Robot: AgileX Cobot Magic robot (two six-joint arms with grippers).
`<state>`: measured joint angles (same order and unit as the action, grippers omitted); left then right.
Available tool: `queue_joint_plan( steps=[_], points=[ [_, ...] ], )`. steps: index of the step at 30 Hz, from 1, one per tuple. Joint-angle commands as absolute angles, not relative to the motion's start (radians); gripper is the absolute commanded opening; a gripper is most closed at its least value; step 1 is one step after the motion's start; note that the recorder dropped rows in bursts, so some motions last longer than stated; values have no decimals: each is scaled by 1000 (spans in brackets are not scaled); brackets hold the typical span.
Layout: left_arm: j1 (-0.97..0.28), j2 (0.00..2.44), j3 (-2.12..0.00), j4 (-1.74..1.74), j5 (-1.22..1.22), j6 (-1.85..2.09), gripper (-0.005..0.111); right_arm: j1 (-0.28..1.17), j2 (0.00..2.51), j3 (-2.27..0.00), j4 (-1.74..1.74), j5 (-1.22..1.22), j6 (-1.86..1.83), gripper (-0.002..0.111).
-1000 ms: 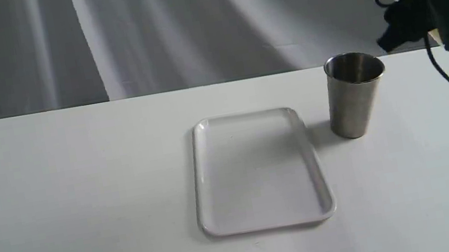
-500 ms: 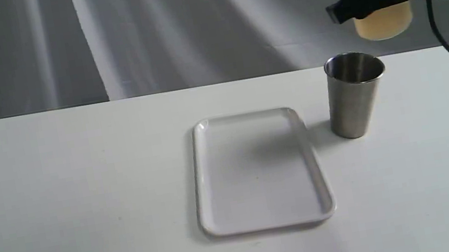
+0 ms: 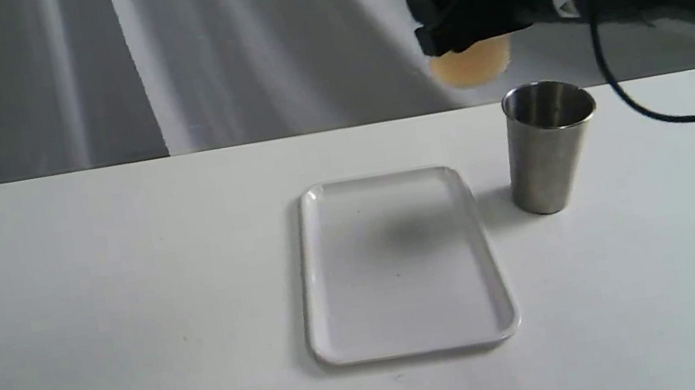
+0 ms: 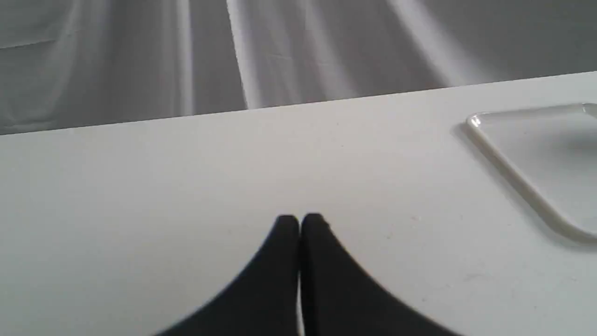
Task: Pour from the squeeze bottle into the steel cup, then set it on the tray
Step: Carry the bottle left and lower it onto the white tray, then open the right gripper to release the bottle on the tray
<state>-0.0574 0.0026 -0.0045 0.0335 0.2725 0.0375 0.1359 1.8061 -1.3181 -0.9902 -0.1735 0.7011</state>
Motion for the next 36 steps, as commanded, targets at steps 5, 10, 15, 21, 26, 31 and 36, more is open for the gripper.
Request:
queue_joint_plan(
  steps=[5, 10, 15, 21, 26, 31, 36],
  points=[
    [-63, 0, 0, 33, 266, 33, 0, 204, 1924, -1326, -949, -333, 677, 0],
    [-63, 0, 0, 33, 266, 36, 0, 235, 1986, -1326, -937, -334, 677, 0],
    [-63, 0, 0, 33, 266, 36, 0, 253, 2033, -1326, -927, -332, 677, 0],
    [-63, 0, 0, 33, 266, 33, 0, 256, 2083, -1326, -927, -325, 662, 0],
    [-63, 0, 0, 33, 266, 33, 0, 256, 2119, -1326, -903, -325, 625, 0],
    [-63, 0, 0, 33, 266, 33, 0, 256, 2137, -1326, -901, -325, 625, 0],
    [-63, 0, 0, 33, 266, 36, 0, 256, 2142, -1326, -896, -325, 625, 0]
  ],
)
